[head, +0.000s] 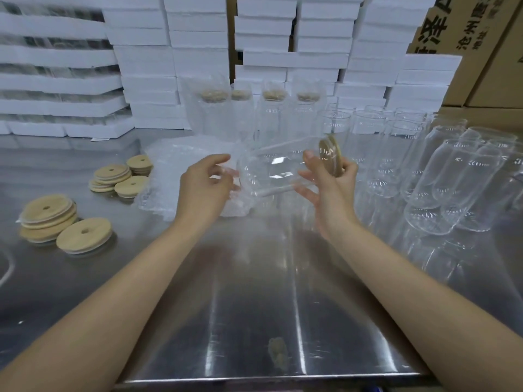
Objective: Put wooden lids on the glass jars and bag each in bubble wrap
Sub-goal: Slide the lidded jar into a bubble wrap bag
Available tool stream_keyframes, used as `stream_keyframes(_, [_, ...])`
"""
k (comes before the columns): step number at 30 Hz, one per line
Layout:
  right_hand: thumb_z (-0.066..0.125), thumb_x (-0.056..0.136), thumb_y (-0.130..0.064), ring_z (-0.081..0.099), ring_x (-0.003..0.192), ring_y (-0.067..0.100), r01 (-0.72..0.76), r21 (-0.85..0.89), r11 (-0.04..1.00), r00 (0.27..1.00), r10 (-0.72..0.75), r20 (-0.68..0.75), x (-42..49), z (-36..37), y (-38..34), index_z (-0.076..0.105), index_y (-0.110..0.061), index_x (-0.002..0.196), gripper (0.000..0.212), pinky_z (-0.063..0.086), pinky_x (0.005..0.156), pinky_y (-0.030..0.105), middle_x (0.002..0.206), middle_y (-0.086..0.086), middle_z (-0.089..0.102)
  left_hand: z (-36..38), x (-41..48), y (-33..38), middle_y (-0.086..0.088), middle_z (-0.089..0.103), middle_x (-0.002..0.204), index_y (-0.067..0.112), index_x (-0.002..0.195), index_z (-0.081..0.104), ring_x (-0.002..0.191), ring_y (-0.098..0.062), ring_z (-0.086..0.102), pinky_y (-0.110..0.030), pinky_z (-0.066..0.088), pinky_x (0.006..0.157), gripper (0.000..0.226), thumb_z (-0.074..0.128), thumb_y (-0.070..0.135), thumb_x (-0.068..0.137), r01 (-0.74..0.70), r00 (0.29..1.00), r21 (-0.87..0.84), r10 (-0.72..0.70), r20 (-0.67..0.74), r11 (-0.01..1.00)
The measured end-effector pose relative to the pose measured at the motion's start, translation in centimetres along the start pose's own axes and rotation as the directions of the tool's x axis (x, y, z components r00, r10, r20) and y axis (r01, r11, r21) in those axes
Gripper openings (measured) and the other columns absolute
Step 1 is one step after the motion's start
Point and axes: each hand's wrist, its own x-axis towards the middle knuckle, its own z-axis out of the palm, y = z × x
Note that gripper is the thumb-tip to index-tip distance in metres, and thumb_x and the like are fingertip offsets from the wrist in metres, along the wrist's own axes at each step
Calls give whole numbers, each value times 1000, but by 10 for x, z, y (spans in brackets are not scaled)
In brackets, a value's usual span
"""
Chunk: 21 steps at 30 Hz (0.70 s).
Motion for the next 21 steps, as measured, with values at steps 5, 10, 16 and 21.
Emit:
stream_keyframes(5, [84, 75, -24, 65, 92, 1, 125, -125, 984, 992, -127, -6, -5, 3, 4, 40, -29, 106, 54, 60, 79, 36, 119, -6, 48, -1, -4, 2, 3, 66, 86, 26, 113, 55, 63, -6, 65, -27, 57, 64, 31, 58, 9, 88, -164, 984, 108, 171, -53, 980])
stream_keyframes(10, [86, 73, -27, 63, 90, 5, 181, -178, 967, 982, -187, -21, -12, 8, 7, 38, -31, 103, 56, 55, 91, 47, 105, -13, 47, 5, -9, 4, 11, 60, 85, 25, 109, 58, 75, -3, 57, -7, 45, 69, 31, 66, 8, 85, -438, 894, 158, 448, -29, 885])
stream_keyframes(16, [80, 78, -32, 64, 104, 21, -24, 93, 995, 990, 36, -137, -9, 8, 4, 36, -19, 113, 57, 61, 72, 37, 127, 7, 50, 1, -5, 1, -2, 62, 109, 15, 110, 65, 106, -17, 48, -26, 29, 94, 40, 73, 40, 79, -757, 631, 434, 718, 294, 488])
stream_keyframes(21, [78, 79, -37, 67, 96, 23, -135, 119, 984, 987, 144, -74, -18, 12, 7, 39, -18, 114, 56, 61, 71, 35, 115, 2, 57, -1, 3, -4, -17, 33, 147, 21, 139, 32, 137, -34, 26, -44, 20, 113, 93, 85, 7, 64, -788, 580, 535, 657, 482, 303])
